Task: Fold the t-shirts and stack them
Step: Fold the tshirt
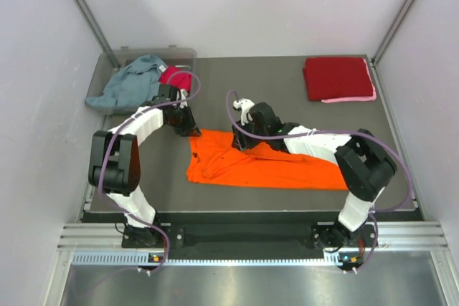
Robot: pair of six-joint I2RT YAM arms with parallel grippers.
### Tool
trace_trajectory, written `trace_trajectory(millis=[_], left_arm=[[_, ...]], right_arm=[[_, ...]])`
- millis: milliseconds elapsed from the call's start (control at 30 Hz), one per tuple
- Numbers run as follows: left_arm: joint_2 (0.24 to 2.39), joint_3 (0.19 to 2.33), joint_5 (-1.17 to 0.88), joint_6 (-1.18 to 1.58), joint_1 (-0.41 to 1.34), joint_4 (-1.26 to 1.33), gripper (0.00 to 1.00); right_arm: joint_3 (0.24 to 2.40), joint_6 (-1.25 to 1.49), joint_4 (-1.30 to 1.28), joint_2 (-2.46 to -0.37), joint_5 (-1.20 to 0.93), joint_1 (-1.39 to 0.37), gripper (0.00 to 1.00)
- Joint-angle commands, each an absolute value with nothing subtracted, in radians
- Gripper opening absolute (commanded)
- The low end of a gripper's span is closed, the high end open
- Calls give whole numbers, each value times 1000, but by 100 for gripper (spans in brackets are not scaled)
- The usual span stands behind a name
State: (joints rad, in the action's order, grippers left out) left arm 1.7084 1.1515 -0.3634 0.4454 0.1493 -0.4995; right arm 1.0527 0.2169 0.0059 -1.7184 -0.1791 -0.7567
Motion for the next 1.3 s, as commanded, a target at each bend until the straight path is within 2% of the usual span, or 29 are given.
trace_trajectory(millis=[0,167,400,533,833,1033,1067,1133,1267], left_arm=[[1755,1166,-405,440,150,-436,14],[1827,1190,-234,456,150,-474,11],[1855,1180,-120,471,150,-506,11],[1845,1189,-110,466,150,-508,11],[1867,1213,-132,463,150,-525,11],[1806,1247,-127,437,150,-561,15],[1801,1256,-129,436,152,-581,15],[1776,1273,-135,433,156,-597,15],[1711,1253,-123,433,192,-603,17]], right_arm=[[1095,143,3,-1770,-301,-707,45],[1080,110,-8,-1802,-333,-693,45],[1063,101,34,-1822,-400,-693,42],[1055,106,45,-1818,-399,-693,38],[1063,115,57,-1842,-436,-695,38],[1063,118,40,-1841,-407,-693,30],[1063,115,37,-1835,-405,-693,22],[1062,107,23,-1825,-402,-693,15],[1035,106,25,-1798,-422,-696,17]])
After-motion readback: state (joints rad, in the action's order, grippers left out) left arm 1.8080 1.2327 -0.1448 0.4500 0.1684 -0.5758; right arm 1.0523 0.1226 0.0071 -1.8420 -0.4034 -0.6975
